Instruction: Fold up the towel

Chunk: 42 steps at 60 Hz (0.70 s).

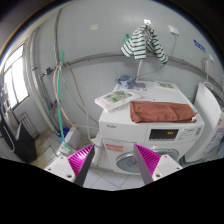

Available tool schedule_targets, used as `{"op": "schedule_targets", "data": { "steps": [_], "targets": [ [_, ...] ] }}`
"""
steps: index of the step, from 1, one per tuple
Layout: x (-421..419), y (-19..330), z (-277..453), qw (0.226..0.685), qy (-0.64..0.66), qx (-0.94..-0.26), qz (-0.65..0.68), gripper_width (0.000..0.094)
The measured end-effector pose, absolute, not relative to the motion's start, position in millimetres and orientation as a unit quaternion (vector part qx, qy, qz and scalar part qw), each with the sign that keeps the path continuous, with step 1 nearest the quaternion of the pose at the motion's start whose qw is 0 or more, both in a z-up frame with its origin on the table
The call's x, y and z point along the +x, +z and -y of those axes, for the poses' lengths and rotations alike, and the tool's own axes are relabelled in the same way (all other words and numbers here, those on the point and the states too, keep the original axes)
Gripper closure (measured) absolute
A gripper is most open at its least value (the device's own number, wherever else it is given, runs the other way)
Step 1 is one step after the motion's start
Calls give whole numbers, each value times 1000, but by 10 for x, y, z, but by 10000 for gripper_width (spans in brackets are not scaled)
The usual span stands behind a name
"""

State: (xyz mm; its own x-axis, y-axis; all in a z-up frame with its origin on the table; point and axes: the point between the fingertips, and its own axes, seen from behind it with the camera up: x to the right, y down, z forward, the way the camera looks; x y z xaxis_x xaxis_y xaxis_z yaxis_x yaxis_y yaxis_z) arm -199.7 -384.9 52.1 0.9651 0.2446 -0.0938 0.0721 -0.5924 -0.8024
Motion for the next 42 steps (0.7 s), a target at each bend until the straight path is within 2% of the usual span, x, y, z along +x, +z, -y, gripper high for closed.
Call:
{"op": "schedule_targets", "data": {
  "steps": [4,13,23,31,34,37,38,41,42],
  "targets": [
    [-2021,619,3759,446,92,-885,91,121],
    [-1982,585,3167,463,70,-879,93,123],
    [-1701,251,2069,465,41,-882,60,142],
    [-1627,38,1515,452,36,-889,68,177],
    [-1636,-33,1446,439,36,-894,78,224],
    [-1605,-91,1355,436,31,-895,90,332],
    [-1616,-86,1333,439,32,-893,94,331],
    [-1653,-104,1340,436,44,-893,100,492],
    [-1650,-102,1343,436,48,-894,98,478]
  ]
}}
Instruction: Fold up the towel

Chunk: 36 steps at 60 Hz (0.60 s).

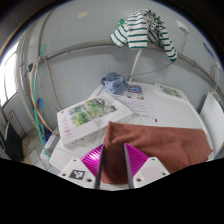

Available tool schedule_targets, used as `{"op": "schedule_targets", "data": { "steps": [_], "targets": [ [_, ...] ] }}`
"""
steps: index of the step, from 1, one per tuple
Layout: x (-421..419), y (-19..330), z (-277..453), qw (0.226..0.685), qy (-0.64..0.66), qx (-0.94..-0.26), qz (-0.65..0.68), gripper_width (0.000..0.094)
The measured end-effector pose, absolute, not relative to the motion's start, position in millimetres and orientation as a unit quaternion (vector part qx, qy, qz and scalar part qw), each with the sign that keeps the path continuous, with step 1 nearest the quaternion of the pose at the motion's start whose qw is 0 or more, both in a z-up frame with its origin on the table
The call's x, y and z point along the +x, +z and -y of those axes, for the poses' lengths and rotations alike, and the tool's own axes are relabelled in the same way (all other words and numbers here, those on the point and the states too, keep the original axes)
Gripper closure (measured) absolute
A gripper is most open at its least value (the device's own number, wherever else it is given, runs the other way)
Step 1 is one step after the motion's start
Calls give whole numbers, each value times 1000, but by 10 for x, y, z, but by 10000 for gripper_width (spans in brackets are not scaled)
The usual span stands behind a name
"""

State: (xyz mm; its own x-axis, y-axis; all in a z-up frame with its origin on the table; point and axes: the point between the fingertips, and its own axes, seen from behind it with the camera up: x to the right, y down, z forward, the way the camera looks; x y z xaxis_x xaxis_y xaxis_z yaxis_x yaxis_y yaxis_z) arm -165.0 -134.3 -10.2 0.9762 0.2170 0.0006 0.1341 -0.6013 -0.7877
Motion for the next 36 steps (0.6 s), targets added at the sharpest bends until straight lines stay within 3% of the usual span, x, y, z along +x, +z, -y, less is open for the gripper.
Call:
{"op": "schedule_targets", "data": {
  "steps": [4,15,23,36],
  "targets": [
    [-1500,-83,1292,445,27,-890,95,880],
    [-1507,-45,1283,461,46,-883,78,920],
    [-1399,265,1272,466,90,-878,52,923],
    [-87,838,1208,491,98,-865,-24,920]
  ]
}}
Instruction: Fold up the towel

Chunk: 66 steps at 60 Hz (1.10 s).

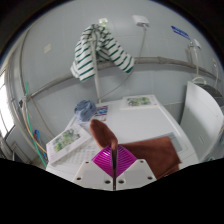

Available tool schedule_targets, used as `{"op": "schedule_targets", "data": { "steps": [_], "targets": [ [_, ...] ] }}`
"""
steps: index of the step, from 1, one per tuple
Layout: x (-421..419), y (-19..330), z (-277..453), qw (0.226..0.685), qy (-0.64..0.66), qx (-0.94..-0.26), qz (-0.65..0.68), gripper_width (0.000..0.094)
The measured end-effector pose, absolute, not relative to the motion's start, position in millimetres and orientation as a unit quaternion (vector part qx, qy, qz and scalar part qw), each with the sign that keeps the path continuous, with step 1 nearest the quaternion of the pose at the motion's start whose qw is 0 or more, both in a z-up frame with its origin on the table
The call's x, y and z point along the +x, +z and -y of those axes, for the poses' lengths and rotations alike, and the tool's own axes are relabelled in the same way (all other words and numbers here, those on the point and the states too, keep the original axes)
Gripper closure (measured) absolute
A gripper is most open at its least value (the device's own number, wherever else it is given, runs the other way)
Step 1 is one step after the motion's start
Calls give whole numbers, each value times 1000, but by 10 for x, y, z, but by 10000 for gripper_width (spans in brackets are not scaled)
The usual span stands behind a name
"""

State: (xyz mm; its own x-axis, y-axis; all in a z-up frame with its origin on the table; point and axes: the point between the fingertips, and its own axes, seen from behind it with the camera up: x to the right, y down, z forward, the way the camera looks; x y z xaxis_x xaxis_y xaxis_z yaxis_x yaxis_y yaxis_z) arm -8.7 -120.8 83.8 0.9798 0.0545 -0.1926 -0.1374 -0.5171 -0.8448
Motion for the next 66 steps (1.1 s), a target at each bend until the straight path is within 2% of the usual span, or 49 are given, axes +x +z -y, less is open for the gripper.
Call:
{"op": "schedule_targets", "data": {
  "steps": [7,13,18,24,25,28,30,36,37,43,53,66],
  "targets": [
    [737,725,1192,478,68,-875,-42,912],
    [1224,320,1183,437,44,-897,-46,904],
    [1388,82,1203,411,44,-910,-43,901],
    [1415,59,1199,413,58,-908,-44,872],
    [1429,70,1208,412,57,-908,-45,845],
    [1521,125,1239,416,41,-907,-50,618],
    [1641,188,1263,423,18,-905,-50,521],
    [2090,414,1419,442,-74,-893,-48,92],
    [2152,445,1455,444,-90,-890,-47,123],
    [2402,508,1817,438,-139,-886,-57,109],
    [1949,607,2491,456,-59,-883,-97,97],
    [1642,614,3194,446,-23,-888,-109,90]
  ]
}}
